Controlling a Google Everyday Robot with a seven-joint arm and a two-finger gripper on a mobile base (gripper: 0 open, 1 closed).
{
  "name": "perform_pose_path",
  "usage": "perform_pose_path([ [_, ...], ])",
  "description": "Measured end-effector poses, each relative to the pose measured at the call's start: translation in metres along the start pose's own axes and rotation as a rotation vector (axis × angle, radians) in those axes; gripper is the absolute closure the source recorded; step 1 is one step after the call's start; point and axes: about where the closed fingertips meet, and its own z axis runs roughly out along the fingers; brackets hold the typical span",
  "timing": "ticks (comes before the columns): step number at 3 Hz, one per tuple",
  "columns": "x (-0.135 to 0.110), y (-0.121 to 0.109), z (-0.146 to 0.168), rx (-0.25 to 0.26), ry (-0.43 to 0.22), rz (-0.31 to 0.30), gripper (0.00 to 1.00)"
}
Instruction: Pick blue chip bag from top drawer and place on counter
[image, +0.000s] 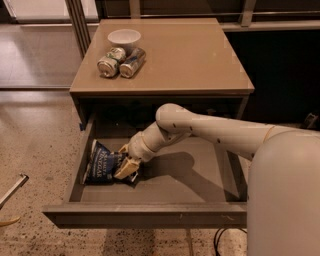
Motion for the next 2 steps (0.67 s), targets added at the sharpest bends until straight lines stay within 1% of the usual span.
perform_pose_path([
  [1, 0.001, 0.006, -0.039, 0.061, -0.042, -0.031, 1.0],
  [2, 0.002, 0.016, -0.113, 0.159, -0.092, -0.083, 1.0],
])
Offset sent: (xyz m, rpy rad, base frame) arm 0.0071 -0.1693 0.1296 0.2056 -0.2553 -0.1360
